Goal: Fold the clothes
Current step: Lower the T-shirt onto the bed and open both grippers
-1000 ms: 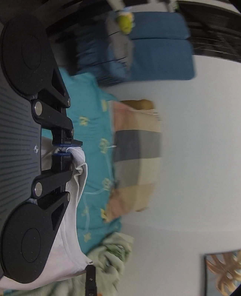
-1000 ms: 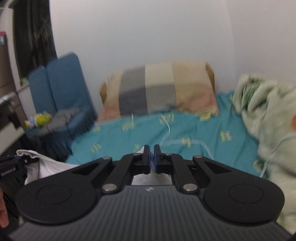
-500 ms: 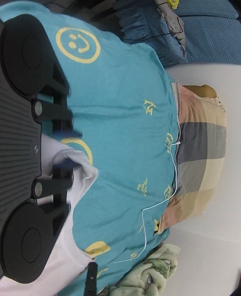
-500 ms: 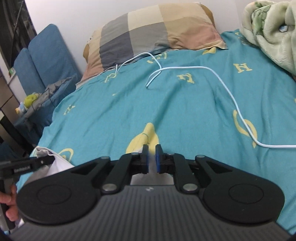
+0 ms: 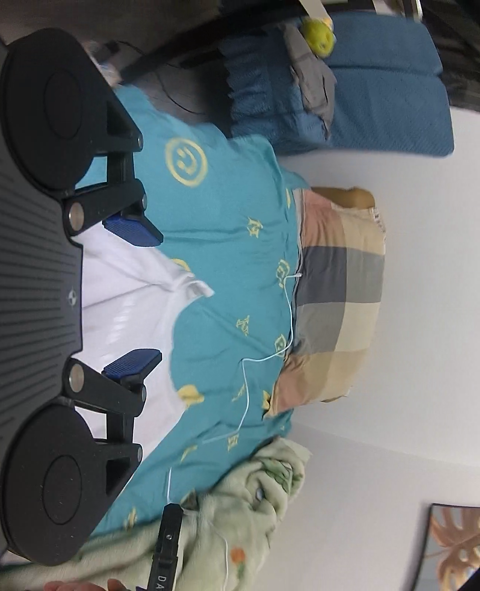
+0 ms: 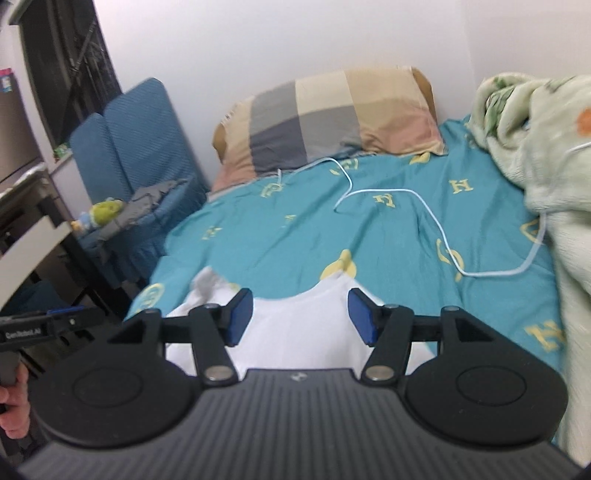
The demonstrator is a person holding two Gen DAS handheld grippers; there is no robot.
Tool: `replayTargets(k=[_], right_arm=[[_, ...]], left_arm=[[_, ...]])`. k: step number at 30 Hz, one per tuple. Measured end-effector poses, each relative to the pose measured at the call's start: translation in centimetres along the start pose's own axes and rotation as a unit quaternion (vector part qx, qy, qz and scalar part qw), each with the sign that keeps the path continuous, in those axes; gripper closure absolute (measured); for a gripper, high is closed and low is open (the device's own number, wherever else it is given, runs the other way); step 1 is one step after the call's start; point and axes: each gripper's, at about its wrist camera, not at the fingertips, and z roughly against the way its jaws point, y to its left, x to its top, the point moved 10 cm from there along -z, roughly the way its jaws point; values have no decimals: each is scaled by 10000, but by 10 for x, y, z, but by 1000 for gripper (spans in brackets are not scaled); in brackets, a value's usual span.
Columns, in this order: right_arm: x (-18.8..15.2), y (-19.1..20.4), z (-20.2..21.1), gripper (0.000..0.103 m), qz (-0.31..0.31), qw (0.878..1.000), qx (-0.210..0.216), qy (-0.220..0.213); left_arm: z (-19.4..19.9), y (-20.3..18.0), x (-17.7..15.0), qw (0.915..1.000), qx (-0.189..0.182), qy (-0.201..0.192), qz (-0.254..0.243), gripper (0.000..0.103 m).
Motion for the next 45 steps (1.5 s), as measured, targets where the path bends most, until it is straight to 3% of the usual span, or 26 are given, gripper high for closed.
replayTargets(k=[6, 11, 16, 21, 24, 27, 30, 36, 37, 39, 41, 42, 45], right_arm=[[-27, 25, 95, 43, -116, 9999, 91, -89], [-56, 42, 150, 43, -177, 9998, 64, -51], [-88, 48, 180, 43, -379, 9992, 137, -32], [-104, 50, 187, 43, -562, 9982, 178, 80], [-104, 50, 186, 43, -557, 9983, 163, 72], [-107, 46, 183, 43, -717, 9972, 189, 137], [-109, 45, 179, 43, -880, 9956, 254, 216], [-112, 47, 174, 41, -1283, 9895, 581, 314], [-111, 47, 173, 41, -1403, 9872, 679, 328], [-110, 47, 170, 41, -1556, 9843, 755, 341], [-110, 46, 168, 41, -1608, 9836, 738, 359], [-110, 46, 167, 42, -1608, 9838, 706, 369], [-112, 44, 165, 41, -1611, 9843, 605, 396]], left_arm=[[122, 5, -52, 9989, 90, 1, 454, 39], [174, 20, -102, 9961, 122, 70, 871, 38], [190, 35, -141, 9915, 192, 135, 1282, 32], [165, 41, -177, 9766, -28, 707, 2031, 35], [157, 43, -183, 9575, -510, 789, 2726, 35], [149, 55, -189, 9187, -975, 831, 3737, 35], [135, 65, -195, 8841, -1011, 891, 4475, 35], [117, 77, -191, 8399, -1260, 724, 5229, 35], [114, 77, -189, 8375, -1284, 713, 5263, 37], [105, 77, -188, 8419, -1224, 768, 5199, 51], [99, 78, -190, 8482, -1095, 835, 5115, 91], [98, 81, -191, 8514, -999, 818, 5084, 99], [111, 99, -176, 8607, -731, 395, 5023, 101]])
